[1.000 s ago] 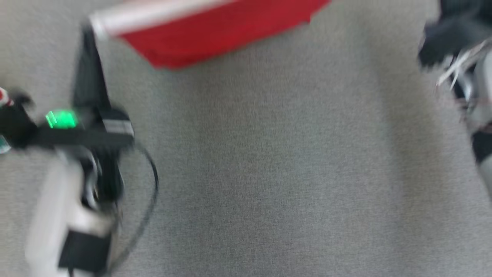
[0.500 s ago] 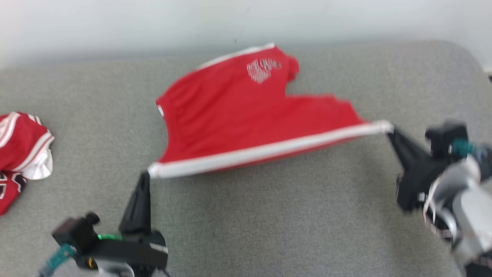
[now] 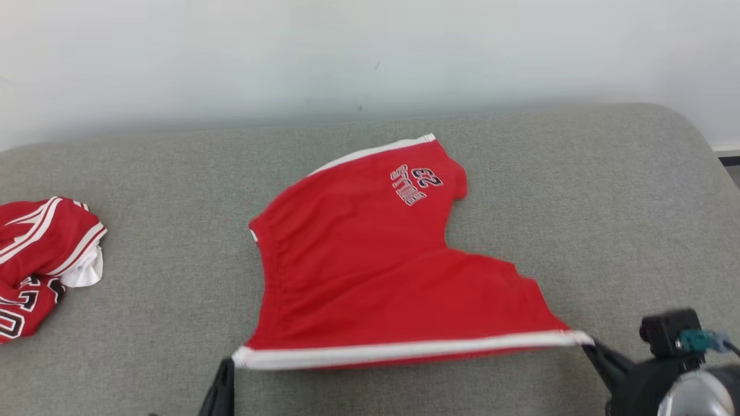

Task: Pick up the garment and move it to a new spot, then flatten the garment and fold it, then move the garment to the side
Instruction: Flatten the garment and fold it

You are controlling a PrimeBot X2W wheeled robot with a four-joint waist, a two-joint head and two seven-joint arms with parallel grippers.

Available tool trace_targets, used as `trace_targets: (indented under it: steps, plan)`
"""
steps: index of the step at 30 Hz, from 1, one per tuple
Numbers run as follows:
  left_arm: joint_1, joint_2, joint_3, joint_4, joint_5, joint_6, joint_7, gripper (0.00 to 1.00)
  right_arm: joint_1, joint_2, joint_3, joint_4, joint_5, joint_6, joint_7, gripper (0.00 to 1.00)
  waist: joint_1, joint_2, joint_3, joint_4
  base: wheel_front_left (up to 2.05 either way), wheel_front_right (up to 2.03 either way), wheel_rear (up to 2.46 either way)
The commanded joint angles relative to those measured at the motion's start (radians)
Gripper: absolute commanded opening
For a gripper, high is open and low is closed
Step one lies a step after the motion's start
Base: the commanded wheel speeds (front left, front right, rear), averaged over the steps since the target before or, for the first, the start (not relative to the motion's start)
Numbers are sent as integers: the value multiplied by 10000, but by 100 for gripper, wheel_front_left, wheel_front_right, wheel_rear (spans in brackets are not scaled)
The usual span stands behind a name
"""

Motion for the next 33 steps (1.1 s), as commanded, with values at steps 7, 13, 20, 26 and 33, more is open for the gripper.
trace_targets:
  steps: [7, 13, 20, 26, 33]
  plan:
    - [1168, 227, 12, -613, 141, 411, 65, 0, 1755, 384, -987, -1553, 72, -41, 1551, 0, 2, 2, 23, 45, 0, 0, 0]
    - [1632, 698, -42, -1212, 466, 611, 262, 0, 2538, 674, -1574, -2698, 56, -43, 2037, 0, 2, 2, 37, 124, 0, 0, 0]
    - [452, 671, -512, -1287, 951, 516, 381, 0, 1000, 361, -1107, -2291, 238, -35, 942, 0, 2, 2, 71, 243, 0, 0, 0]
    - [-1424, 417, -1035, -375, 1615, 433, 321, 0, -1077, -392, -261, -661, 98, -34, -41, 0, 2, 2, 338, 532, 0, 0, 0]
    - [-3513, -22, -1239, 794, 1883, 487, 418, 0, -3652, -1139, 765, 1348, 236, -34, -986, 0, 2, 2, 1045, 913, 0, 0, 0]
